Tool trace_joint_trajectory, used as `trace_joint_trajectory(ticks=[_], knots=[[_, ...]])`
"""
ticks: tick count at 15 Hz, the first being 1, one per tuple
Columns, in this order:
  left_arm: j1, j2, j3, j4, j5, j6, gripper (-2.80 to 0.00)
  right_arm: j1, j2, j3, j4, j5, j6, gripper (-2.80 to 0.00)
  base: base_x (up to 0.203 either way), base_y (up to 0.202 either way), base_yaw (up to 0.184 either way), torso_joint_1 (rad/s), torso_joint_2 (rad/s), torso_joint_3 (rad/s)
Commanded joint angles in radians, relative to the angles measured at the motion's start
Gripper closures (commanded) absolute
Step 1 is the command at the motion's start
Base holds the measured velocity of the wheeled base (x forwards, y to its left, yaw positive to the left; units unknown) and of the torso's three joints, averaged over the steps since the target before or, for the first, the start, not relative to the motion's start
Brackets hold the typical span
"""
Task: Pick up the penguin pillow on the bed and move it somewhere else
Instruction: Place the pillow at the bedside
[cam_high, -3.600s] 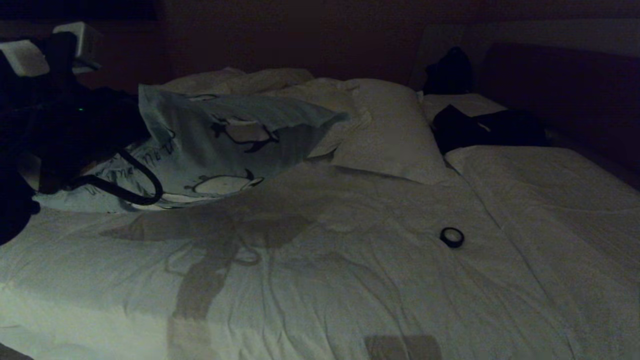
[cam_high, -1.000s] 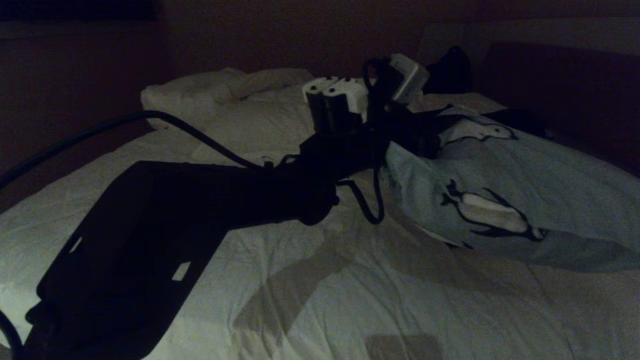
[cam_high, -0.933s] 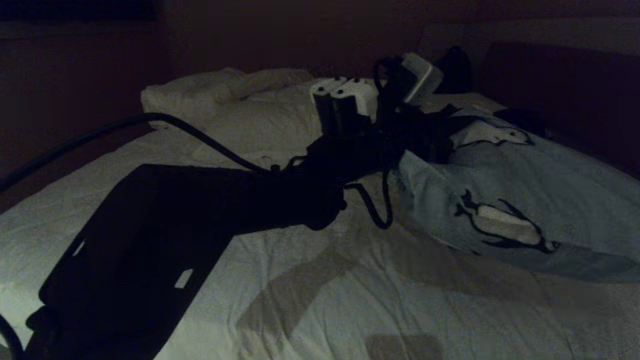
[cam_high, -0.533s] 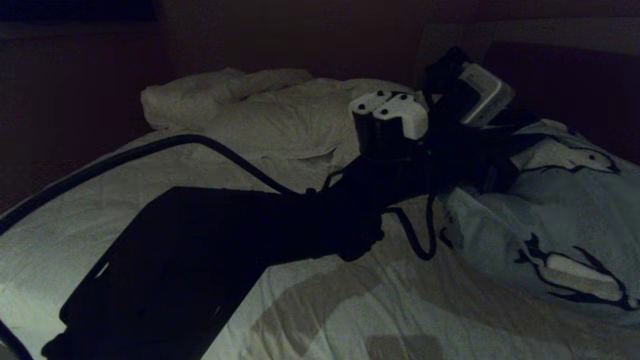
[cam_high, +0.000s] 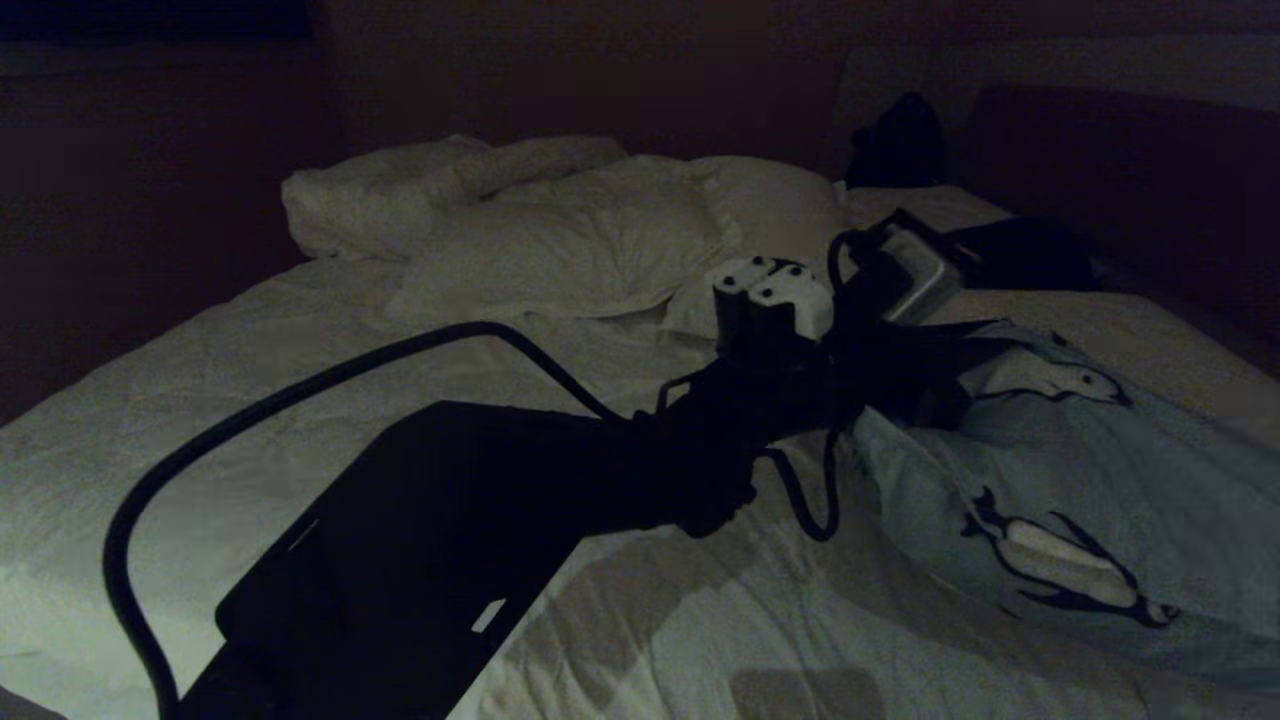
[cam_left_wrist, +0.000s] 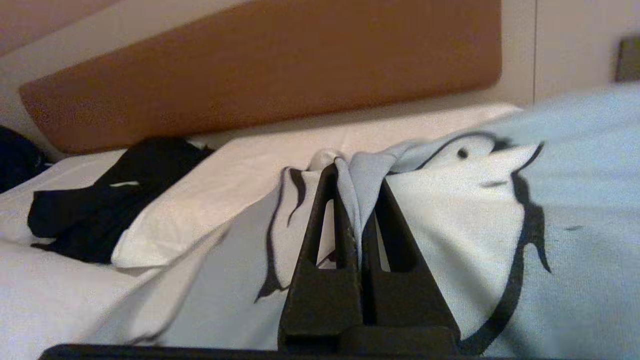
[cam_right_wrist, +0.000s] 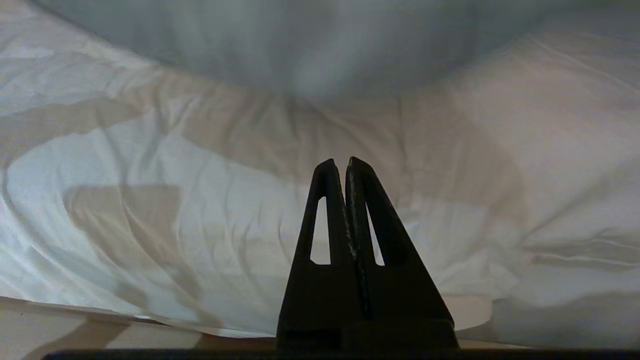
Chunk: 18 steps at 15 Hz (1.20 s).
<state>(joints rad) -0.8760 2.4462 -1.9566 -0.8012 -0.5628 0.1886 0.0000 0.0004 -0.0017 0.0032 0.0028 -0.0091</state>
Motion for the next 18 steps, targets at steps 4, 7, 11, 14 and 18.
trace_joint_trajectory(ticks=[4, 7, 11, 14, 18], knots=[[0.019, 0.022, 0.001, 0.045, -0.005, 0.114, 0.00, 0.000, 0.001, 0.000, 0.001, 0.000, 0.000, 0.00, 0.000, 0.000, 0.000, 0.000, 0.00, 0.000], [0.040, 0.031, 0.001, 0.072, -0.005, 0.149, 0.00, 0.000, 0.001, 0.000, 0.000, 0.000, 0.000, 0.00, 0.000, 0.000, 0.000, 0.000, 0.00, 0.000], [0.055, 0.051, 0.002, 0.076, 0.002, 0.159, 0.00, 0.000, 0.001, 0.000, 0.000, 0.000, 0.000, 0.00, 0.000, 0.000, 0.000, 0.000, 0.00, 0.000], [0.067, 0.066, 0.002, 0.091, 0.012, 0.183, 0.00, 0.000, 0.001, 0.000, 0.000, 0.000, 0.000, 0.00, 0.000, 0.000, 0.000, 0.000, 0.00, 0.000], [0.069, 0.068, 0.002, 0.116, 0.025, 0.183, 0.00, 0.000, 0.001, 0.000, 0.000, 0.000, 0.000, 0.00, 0.000, 0.000, 0.000, 0.000, 0.00, 0.000]])
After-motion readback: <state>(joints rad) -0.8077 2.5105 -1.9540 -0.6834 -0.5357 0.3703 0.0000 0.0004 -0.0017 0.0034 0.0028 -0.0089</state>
